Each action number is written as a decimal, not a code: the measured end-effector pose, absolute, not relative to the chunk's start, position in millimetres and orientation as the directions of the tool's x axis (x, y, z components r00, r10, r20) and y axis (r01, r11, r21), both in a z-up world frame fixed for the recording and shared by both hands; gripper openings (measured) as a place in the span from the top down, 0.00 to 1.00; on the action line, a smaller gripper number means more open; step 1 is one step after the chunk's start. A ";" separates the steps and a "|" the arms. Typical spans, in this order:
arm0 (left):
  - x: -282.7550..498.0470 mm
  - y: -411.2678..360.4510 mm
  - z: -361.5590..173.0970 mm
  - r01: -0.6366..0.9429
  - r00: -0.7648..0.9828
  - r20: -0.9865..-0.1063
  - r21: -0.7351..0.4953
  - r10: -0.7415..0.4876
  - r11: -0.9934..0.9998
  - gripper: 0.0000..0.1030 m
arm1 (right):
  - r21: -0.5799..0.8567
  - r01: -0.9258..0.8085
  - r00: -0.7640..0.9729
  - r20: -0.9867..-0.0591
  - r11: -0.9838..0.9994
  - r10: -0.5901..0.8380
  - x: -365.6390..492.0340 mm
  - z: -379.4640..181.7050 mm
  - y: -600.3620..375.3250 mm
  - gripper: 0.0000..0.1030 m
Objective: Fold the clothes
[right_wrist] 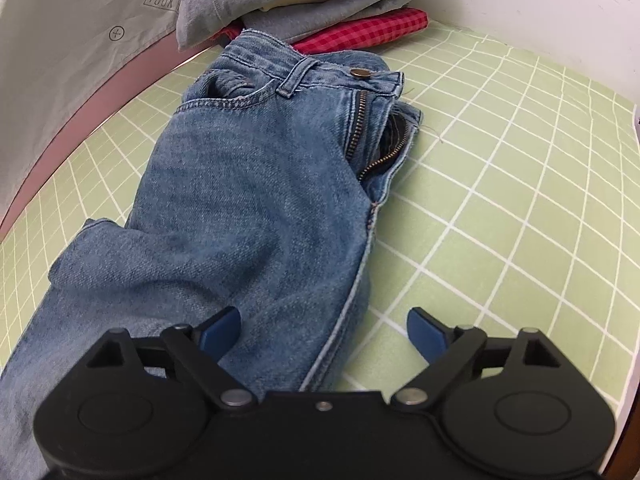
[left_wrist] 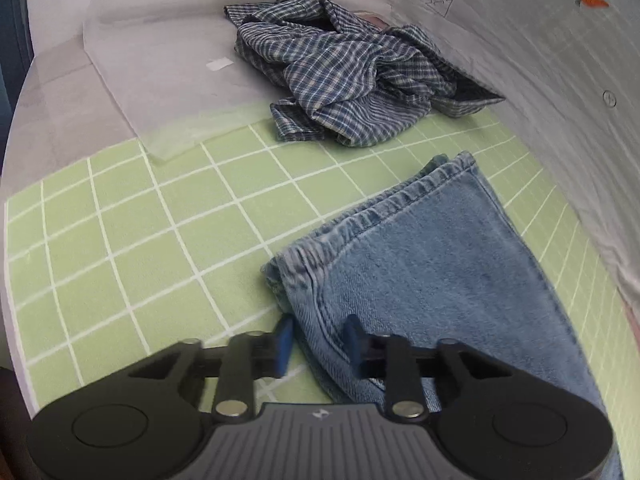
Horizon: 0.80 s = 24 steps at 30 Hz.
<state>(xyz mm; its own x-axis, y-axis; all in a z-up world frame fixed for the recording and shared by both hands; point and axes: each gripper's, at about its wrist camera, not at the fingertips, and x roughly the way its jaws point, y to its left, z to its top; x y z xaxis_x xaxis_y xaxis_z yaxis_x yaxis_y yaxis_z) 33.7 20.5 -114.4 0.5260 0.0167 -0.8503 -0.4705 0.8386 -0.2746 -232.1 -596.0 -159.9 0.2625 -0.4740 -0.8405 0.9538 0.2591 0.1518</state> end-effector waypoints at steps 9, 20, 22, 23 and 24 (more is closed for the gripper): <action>30.7 64.0 -112.6 -0.583 0.512 -0.857 -0.297 0.058 0.756 0.93 | 0.253 0.936 0.341 -0.818 0.243 -0.463 -261.0 -154.1 -600.3 0.11; 39.4 72.7 -111.2 -0.634 0.476 -0.856 -0.174 0.203 0.753 0.92 | 0.370 0.912 0.407 -0.768 0.176 -0.495 -269.6 -154.0 -644.6 0.07; 41.5 69.0 -111.1 -0.651 0.465 -0.856 -0.159 0.225 0.742 0.92 | 0.401 0.902 0.424 -0.752 0.159 -0.505 -263.9 -155.8 -657.7 0.06; 40.9 68.8 -111.1 -0.661 0.463 -0.856 -0.162 0.228 0.733 0.92 | 0.413 0.897 0.431 -0.745 0.155 -0.510 -261.0 -157.3 -664.8 0.06; 39.9 68.6 -111.2 -0.667 0.462 -0.856 -0.164 0.231 0.726 0.92 | 0.425 0.892 0.439 -0.737 0.151 -0.514 -258.1 -158.7 -672.0 0.06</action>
<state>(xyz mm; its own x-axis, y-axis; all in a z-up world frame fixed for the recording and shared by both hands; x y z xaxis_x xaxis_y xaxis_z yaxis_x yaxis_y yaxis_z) 39.9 68.6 -111.2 0.4622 0.2313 -0.8561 -0.6674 0.7264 -0.1641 -258.1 -672.0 -158.7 0.4388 -0.5140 -0.7371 0.8922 0.1515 0.4255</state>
